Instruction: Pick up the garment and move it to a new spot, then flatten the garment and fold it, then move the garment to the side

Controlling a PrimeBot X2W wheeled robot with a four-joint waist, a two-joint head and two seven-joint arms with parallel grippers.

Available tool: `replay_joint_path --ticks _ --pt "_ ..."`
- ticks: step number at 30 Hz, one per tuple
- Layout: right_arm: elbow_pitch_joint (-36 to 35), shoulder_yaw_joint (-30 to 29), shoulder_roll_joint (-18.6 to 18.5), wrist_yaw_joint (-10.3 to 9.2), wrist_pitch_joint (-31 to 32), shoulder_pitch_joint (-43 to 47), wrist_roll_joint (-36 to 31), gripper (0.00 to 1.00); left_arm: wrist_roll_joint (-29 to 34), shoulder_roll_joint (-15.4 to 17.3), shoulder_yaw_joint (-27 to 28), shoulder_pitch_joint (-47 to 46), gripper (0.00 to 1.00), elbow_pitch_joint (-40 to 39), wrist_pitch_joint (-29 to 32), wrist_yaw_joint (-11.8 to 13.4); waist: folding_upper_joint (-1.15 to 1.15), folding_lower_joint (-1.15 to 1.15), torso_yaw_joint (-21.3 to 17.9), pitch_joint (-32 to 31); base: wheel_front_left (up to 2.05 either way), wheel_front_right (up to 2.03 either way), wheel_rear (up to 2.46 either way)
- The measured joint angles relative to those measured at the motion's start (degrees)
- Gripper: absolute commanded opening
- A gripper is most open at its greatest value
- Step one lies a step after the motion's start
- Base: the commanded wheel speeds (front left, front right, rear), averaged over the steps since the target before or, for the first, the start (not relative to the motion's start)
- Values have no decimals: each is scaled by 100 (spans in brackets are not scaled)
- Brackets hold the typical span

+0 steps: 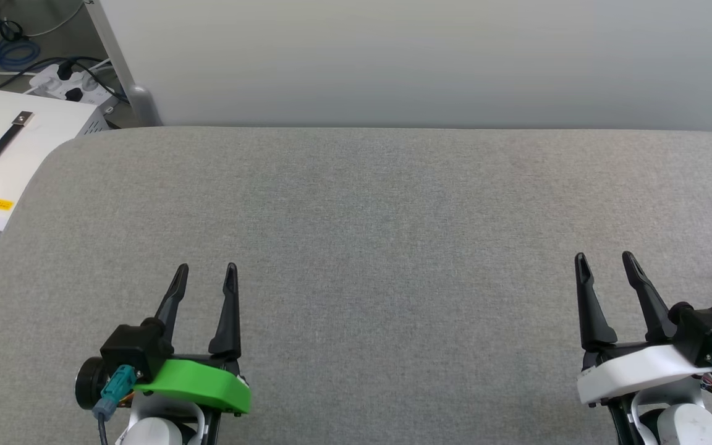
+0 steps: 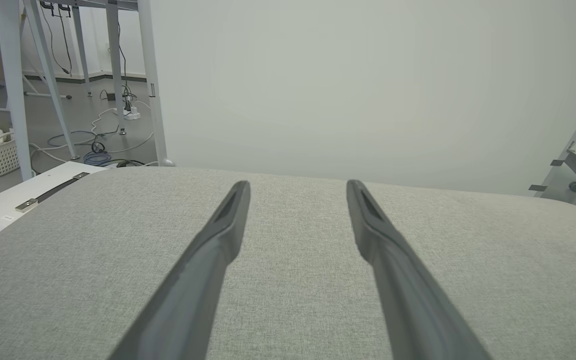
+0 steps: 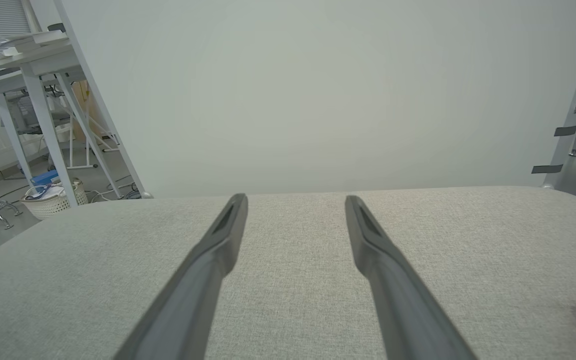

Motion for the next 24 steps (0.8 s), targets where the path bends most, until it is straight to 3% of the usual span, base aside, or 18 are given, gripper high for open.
replay_joint_path --ticks 1,24 --pt "-1 -1 0 0 7 -1 0 0 1 -1 -2 -2 0 -5 4 0 0 0 -3 2 0 0 0" --pt "-45 -4 9 0 218 2 -166 0 147 -1 -7 -2 0 -100 243 84 0 0 -39 -30 0 0 0"
